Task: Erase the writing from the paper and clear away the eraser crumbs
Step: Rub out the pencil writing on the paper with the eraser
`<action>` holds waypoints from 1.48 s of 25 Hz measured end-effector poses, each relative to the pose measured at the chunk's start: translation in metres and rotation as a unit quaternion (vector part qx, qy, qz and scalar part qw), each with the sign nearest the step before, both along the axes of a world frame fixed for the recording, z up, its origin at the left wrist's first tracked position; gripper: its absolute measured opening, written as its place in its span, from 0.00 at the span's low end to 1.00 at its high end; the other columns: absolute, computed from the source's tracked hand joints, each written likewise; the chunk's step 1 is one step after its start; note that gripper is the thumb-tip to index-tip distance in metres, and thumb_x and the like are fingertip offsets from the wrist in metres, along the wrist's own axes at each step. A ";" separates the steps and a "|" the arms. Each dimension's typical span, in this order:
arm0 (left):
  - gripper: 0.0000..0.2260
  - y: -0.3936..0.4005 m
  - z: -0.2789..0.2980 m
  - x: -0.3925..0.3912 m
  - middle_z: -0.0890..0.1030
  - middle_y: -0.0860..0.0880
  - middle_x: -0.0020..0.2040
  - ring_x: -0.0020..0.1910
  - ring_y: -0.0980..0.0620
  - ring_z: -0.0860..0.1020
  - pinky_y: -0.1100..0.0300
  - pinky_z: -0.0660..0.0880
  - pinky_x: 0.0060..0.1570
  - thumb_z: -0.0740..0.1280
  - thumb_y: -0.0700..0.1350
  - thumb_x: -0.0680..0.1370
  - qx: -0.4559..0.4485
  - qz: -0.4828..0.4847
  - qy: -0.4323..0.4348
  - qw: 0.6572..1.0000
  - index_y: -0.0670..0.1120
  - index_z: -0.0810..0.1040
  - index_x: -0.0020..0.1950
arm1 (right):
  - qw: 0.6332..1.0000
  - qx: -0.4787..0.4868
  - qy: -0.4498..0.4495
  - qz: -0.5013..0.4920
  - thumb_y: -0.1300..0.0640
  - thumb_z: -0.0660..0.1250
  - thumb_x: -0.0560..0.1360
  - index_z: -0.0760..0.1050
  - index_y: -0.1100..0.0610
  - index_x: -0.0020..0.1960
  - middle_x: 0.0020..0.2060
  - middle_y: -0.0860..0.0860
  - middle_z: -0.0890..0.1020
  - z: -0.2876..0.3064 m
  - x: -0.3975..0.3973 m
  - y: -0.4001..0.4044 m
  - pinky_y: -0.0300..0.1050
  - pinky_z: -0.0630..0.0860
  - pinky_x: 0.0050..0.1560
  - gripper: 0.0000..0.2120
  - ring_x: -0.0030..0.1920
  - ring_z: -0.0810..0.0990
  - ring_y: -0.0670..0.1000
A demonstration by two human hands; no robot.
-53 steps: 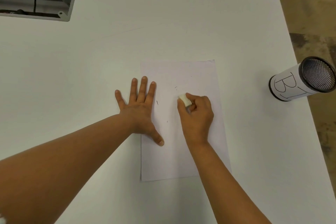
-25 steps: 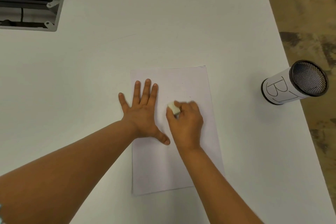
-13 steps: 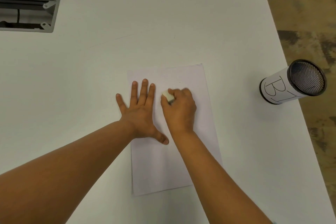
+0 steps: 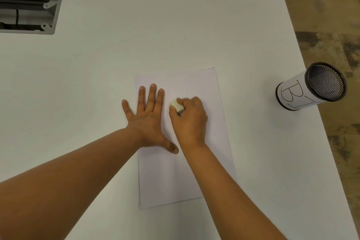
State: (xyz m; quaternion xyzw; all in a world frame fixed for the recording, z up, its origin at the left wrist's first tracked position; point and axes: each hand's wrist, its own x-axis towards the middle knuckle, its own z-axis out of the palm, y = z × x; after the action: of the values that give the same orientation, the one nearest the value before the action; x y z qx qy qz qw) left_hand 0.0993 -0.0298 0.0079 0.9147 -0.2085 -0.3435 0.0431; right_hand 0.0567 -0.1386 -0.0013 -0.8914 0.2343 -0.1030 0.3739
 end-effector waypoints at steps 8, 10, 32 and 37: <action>0.68 0.002 0.001 0.000 0.14 0.54 0.60 0.62 0.48 0.17 0.35 0.27 0.59 0.65 0.78 0.47 -0.005 -0.003 0.014 1.000 0.54 0.14 0.59 | 0.999 -0.001 -0.010 -0.045 0.58 0.72 0.69 0.78 0.61 0.50 0.44 0.54 0.77 -0.003 -0.011 -0.010 0.31 0.69 0.40 0.11 0.40 0.78 0.51; 0.68 0.001 0.003 0.000 0.14 0.53 0.60 0.62 0.47 0.17 0.34 0.28 0.60 0.65 0.78 0.47 0.002 -0.005 0.016 1.000 0.53 0.14 0.59 | 0.999 0.006 0.000 -0.052 0.58 0.70 0.71 0.78 0.61 0.51 0.47 0.56 0.78 0.002 0.028 -0.016 0.36 0.70 0.42 0.11 0.43 0.78 0.53; 0.68 0.000 0.004 0.000 0.13 0.55 0.58 0.60 0.49 0.16 0.34 0.28 0.60 0.67 0.76 0.48 0.000 -0.002 0.021 1.000 0.54 0.13 0.57 | 0.997 0.023 -0.007 -0.075 0.58 0.73 0.68 0.78 0.60 0.49 0.41 0.50 0.75 -0.004 -0.051 -0.020 0.28 0.70 0.37 0.11 0.38 0.78 0.49; 0.67 0.001 0.004 0.001 0.14 0.54 0.59 0.61 0.48 0.17 0.33 0.28 0.60 0.66 0.77 0.48 0.001 0.002 0.020 1.000 0.54 0.13 0.57 | 0.999 -0.016 0.001 -0.049 0.57 0.70 0.71 0.78 0.61 0.51 0.47 0.56 0.78 0.000 0.026 -0.031 0.33 0.66 0.40 0.11 0.42 0.78 0.51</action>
State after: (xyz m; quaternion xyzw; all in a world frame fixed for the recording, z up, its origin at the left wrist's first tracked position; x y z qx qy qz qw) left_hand 0.1002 -0.0292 0.0119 0.9082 -0.2052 -0.3618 0.0468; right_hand 0.0828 -0.1693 -0.0009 -0.8850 0.2761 -0.1240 0.3539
